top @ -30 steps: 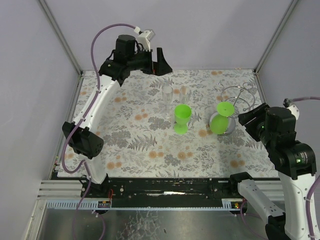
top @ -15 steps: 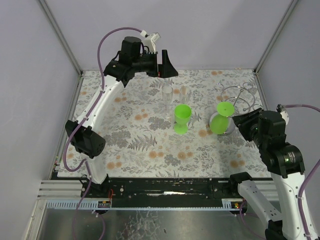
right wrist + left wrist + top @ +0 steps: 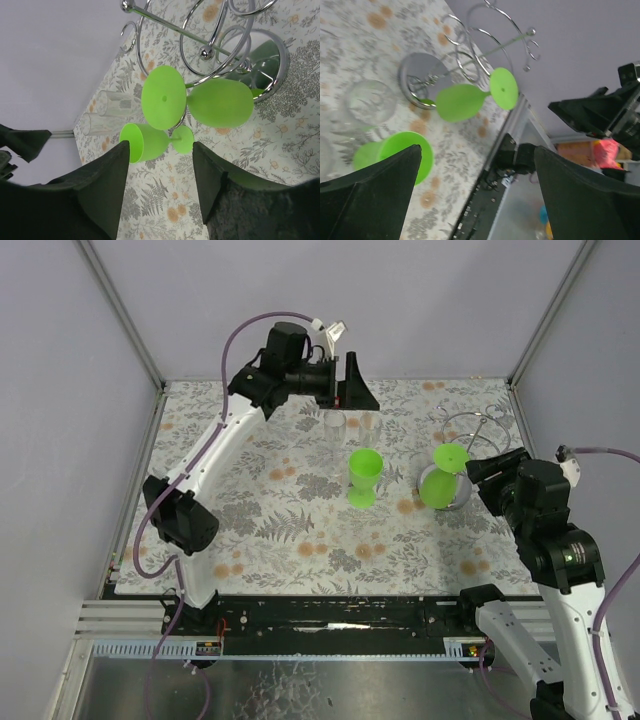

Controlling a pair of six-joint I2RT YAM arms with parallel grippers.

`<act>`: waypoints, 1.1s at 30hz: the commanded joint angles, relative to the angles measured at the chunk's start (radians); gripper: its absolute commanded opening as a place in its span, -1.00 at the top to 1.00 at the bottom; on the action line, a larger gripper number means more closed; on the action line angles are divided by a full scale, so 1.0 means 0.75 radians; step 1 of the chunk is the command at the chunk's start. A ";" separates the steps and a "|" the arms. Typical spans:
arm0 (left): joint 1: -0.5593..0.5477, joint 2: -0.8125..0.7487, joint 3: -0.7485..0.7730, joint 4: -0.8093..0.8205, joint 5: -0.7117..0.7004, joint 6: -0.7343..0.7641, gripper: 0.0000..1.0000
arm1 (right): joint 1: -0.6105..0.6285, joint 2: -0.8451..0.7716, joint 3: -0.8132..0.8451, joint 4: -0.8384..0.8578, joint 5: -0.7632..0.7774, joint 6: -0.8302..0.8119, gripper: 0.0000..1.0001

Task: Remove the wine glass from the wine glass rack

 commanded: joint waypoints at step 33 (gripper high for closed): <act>-0.311 0.327 -0.051 0.578 0.213 -0.717 -0.36 | -0.003 -0.044 0.113 0.042 0.130 -0.109 -0.35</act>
